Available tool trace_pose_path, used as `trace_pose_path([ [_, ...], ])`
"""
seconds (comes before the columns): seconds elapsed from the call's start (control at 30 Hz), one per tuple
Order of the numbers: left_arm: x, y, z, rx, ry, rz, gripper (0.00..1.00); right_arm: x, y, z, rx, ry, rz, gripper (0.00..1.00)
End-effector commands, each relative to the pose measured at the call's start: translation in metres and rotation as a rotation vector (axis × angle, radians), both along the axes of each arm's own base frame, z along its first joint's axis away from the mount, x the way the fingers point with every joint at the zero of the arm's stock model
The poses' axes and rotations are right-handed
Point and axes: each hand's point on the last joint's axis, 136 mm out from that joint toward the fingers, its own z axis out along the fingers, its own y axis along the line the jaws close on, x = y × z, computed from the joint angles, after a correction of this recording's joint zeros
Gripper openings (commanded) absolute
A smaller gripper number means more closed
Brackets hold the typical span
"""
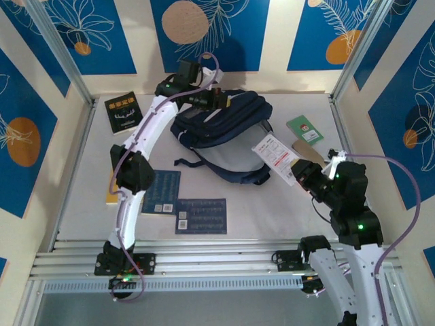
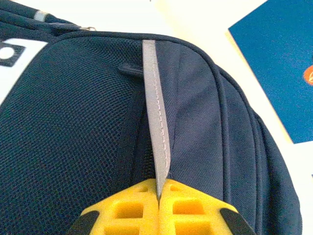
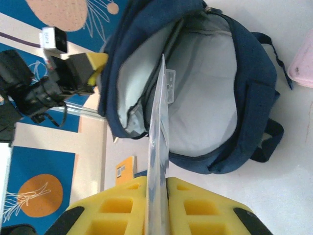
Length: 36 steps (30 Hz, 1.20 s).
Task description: Pack books, pencil case, and school supplies into a backpack
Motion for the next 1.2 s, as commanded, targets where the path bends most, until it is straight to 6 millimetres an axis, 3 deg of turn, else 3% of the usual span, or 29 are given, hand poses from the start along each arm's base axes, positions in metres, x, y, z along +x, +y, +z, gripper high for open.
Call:
trace_pose_path([
  [0.0, -0.013, 0.003, 0.077, -0.155, -0.086, -0.035, 0.00, 0.008, 0.013, -0.015, 0.050, 0.013, 0.055, 0.15],
  [0.17, -0.021, -0.001, 0.084, -0.197, -0.071, -0.078, 0.00, 0.037, 0.026, -0.031, 0.145, 0.042, 0.079, 0.15],
  [0.33, -0.027, -0.003, 0.079, -0.204, -0.053, -0.111, 0.00, 0.074, 0.040, -0.035, 0.198, 0.004, 0.129, 0.15],
  [0.57, -0.030, -0.006, 0.080, -0.227, -0.044, -0.142, 0.00, 0.131, 0.081, -0.046, 0.201, 0.017, 0.263, 0.15],
  [0.73, -0.030, -0.008, 0.092, -0.263, -0.052, -0.149, 0.00, 0.171, 0.117, -0.074, 0.158, 0.089, 0.297, 0.15],
  [0.93, -0.030, -0.007, 0.102, -0.294, -0.054, -0.156, 0.00, 0.227, 0.173, -0.099, 0.194, 0.107, 0.334, 0.15],
  [1.17, -0.025, 0.003, 0.114, -0.316, -0.066, -0.135, 0.00, 0.272, 0.219, -0.173, 0.149, 0.248, 0.310, 0.18],
])
